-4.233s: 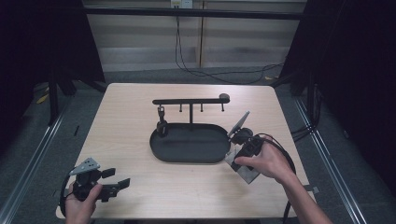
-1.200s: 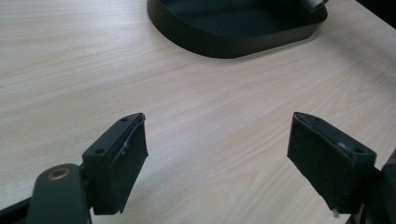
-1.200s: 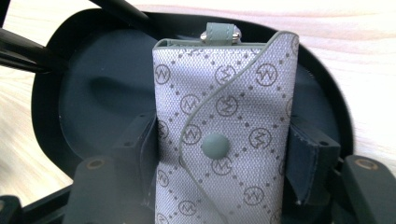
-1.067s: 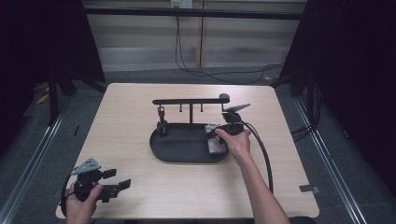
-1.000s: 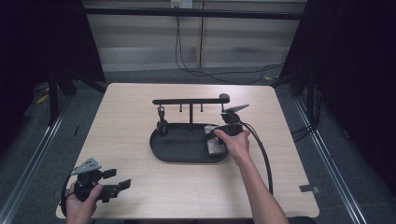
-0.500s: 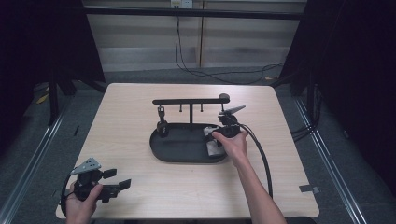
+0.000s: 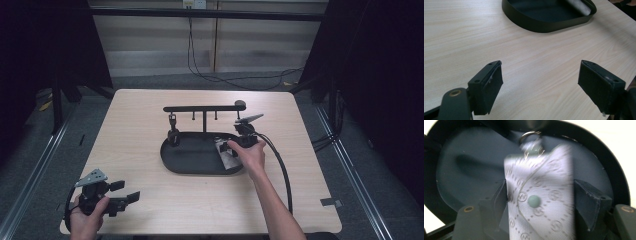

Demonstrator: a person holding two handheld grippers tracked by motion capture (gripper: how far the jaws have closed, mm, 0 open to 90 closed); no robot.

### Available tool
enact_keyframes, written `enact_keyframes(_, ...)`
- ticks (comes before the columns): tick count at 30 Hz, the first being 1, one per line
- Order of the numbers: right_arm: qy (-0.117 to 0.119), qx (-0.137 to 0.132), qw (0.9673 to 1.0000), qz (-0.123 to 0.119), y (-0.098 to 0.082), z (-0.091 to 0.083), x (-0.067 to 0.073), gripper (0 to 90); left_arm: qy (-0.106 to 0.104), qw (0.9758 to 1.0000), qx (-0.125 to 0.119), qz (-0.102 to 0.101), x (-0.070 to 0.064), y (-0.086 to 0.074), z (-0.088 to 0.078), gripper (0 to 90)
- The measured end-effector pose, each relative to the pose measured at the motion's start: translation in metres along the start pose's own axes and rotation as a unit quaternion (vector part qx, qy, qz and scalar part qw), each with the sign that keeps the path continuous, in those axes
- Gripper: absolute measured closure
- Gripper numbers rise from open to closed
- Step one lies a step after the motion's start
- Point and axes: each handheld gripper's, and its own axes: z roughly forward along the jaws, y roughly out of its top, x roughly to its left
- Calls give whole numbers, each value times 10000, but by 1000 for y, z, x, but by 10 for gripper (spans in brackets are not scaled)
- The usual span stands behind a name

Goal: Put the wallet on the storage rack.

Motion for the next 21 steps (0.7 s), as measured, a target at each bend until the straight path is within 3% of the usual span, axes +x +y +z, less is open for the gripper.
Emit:
enact_keyframes(10,155,-217,9996,-26,-1,-8,1,236,-8,10000,-3,12,0,0,-1,195)
enact_keyframes(14,159,-489,9983,-278,-7,-21,-2,220,-12,10000,24,-12,0,0,1,196)
enact_keyframes(21,104,-843,9953,-465,-20,-38,-16,214,37,10000,17,-53,2,0,1,196)
